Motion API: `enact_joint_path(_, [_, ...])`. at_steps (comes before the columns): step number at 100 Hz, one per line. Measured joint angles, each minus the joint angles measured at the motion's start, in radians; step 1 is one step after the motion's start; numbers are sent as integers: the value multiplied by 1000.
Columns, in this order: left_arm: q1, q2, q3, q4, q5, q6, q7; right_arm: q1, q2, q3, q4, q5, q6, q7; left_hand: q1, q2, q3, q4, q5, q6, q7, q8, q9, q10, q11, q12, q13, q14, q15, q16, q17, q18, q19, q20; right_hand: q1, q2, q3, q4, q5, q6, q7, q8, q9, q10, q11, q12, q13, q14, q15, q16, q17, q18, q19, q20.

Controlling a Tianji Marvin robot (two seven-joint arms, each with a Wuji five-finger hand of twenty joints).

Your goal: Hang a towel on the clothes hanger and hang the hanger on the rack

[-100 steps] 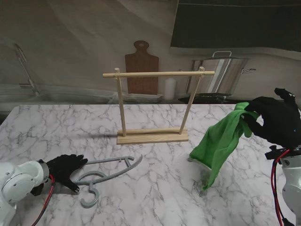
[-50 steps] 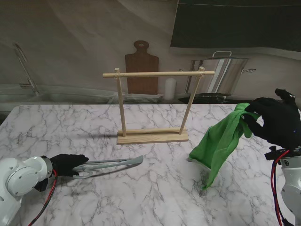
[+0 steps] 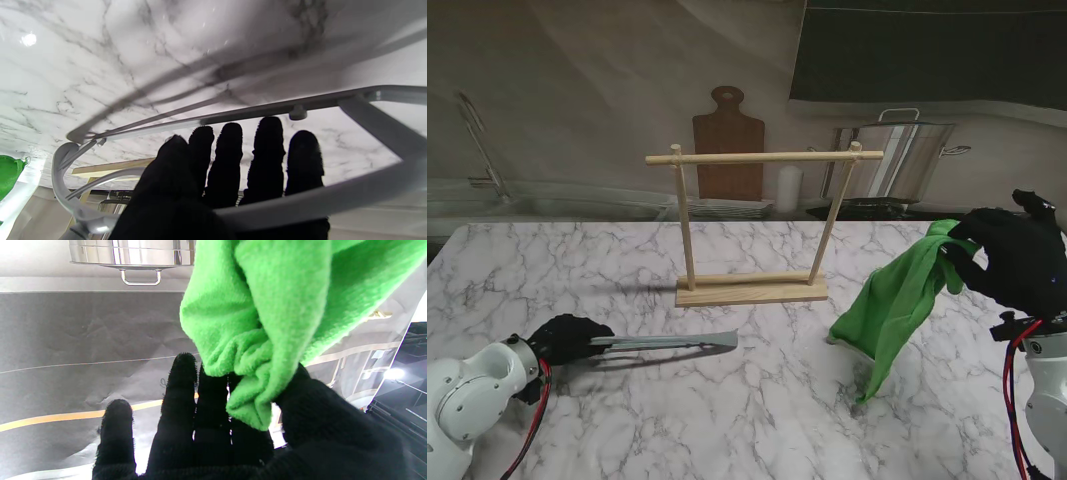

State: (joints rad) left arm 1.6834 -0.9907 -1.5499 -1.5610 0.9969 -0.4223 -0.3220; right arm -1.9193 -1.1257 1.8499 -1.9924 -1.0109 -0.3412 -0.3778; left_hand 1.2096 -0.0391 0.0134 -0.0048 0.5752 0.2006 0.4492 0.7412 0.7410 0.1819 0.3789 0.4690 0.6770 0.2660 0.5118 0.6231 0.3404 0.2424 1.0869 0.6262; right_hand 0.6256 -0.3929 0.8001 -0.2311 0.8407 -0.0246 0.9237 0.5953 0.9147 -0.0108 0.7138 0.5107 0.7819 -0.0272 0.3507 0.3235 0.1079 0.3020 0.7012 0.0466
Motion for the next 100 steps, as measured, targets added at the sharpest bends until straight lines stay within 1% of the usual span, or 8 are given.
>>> enact_joint_path(8, [-2, -3, 4, -16, 3, 9, 7, 0, 0, 2, 0, -1, -2, -2, 0, 13, -19, 0, -3, -9, 19, 14, 1, 1, 69, 86, 54, 13, 155, 144, 113, -2, 188, 67, 0, 0, 0, 0, 0, 0, 0, 0, 0, 3, 0, 0, 0, 2, 0, 0, 0, 2, 0, 0])
enact_joint_path(21, [-19, -3, 28, -23, -54, 36, 3, -3, -1, 7, 0, -2, -8, -12, 0, 24, -40, 0, -42, -8, 98, 106, 2, 14, 115, 156, 113, 11, 359, 267, 244, -20, 253, 75, 0, 0, -1, 0, 0, 0, 0, 0, 1, 5, 0, 0, 9, 5, 0, 8, 0, 10, 0, 0])
enact_joint_path(35, [-41, -3, 73, -28, -154, 105, -19, -8, -2, 11, -2, -4, -21, -26, -5, 54, -46, -18, -51, 32, 192, 229, 33, 36, 145, 181, 192, -3, 497, 281, 367, -25, 253, 35, 0, 0, -1, 0, 0, 0, 0, 9, 1, 6, 0, 0, 9, 8, 0, 11, 0, 11, 0, 0])
enact_joint_path(45, [-62, -3, 108, -25, -186, 123, -43, -16, -5, 14, -9, 6, -30, -31, -13, 65, -46, -18, -51, 53, 221, 279, 51, 53, 124, 158, 202, -3, 504, 278, 380, -24, 253, 1, 0, 0, -1, 0, 0, 0, 0, 10, 16, 17, 0, 0, 27, 18, 0, 12, 0, 11, 9, 0])
enact_joint_path(50, [-75, -3, 128, -19, -235, 144, -59, -23, -8, 15, -18, 33, -37, -26, -13, 65, -46, -18, -50, 57, 224, 302, 63, 63, 73, 109, 202, 5, 460, 242, 373, -11, 253, -24, 0, 0, -1, 0, 0, 0, 0, 10, 22, 21, 0, 0, 27, 26, 0, 18, 0, 16, 11, 0])
enact_joint_path(73, [-116, -9, 208, 5, -364, 208, -71, -56, -17, 30, -68, 69, -65, -4, -4, 65, -46, -18, -62, 116, 224, 353, 73, 97, -103, -99, 121, 90, -36, -81, 220, 73, 217, -115, 0, 0, -1, 0, 1, 2, 0, 22, 31, 32, 0, 0, 72, 41, 14, 23, 12, 23, 31, 0])
enact_joint_path(86, [-138, -15, 250, 13, -425, 257, -66, -70, -20, 31, -93, 114, -80, 17, -1, 65, -46, -18, -62, 136, 224, 365, 73, 123, -118, -121, 116, 103, -59, -139, 226, 87, 217, -142, 0, 0, 0, 0, 1, 4, 0, 24, 39, 35, 0, 0, 72, 43, 15, 31, 14, 23, 40, 1])
enact_joint_path(100, [-161, -28, 304, 23, -581, 328, -30, -77, -22, 26, -115, 127, -82, 36, 0, 65, -46, -18, -63, 157, 224, 375, 73, 146, -118, -122, 120, 116, -57, -168, 251, 108, 217, -154, 0, 0, 2, 0, 12, 13, 0, 27, 39, 43, 0, 0, 72, 51, 15, 32, 14, 24, 41, 4])
